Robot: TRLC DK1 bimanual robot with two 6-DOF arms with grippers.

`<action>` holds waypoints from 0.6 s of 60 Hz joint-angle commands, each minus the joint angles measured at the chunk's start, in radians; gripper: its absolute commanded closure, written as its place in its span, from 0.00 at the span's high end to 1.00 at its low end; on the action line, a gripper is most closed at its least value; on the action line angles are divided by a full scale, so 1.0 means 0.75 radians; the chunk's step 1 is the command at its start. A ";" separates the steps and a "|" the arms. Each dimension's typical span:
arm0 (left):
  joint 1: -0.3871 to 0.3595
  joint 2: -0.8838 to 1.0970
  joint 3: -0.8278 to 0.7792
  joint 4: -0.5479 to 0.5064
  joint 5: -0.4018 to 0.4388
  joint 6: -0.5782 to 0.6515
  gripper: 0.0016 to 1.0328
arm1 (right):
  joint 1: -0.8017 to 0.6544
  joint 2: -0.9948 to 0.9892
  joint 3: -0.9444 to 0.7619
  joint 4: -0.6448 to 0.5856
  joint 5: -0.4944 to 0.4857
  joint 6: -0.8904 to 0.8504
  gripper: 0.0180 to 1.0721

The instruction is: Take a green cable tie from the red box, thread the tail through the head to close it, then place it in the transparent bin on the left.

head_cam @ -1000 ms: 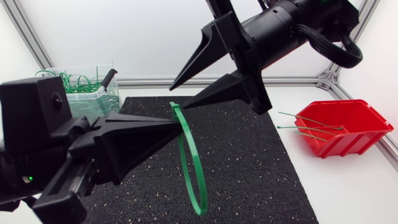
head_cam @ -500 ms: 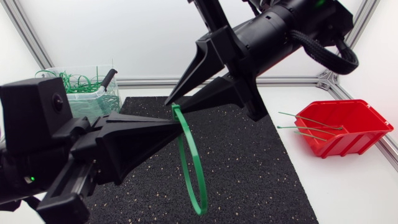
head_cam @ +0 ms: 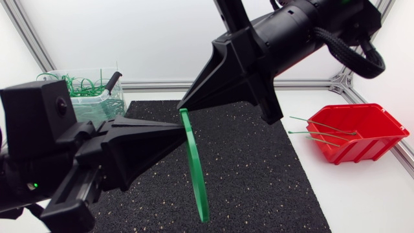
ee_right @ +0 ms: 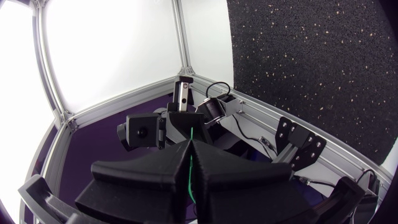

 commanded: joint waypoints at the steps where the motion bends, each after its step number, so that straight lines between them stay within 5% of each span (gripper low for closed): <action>1: -0.019 -0.007 -0.010 0.002 0.010 0.012 0.03 | -0.014 0.019 -0.035 0.047 0.024 0.013 0.06; 36: -0.098 -0.029 0.029 -0.047 -0.035 0.012 0.03 | -0.035 0.123 -0.135 0.180 0.082 0.038 0.05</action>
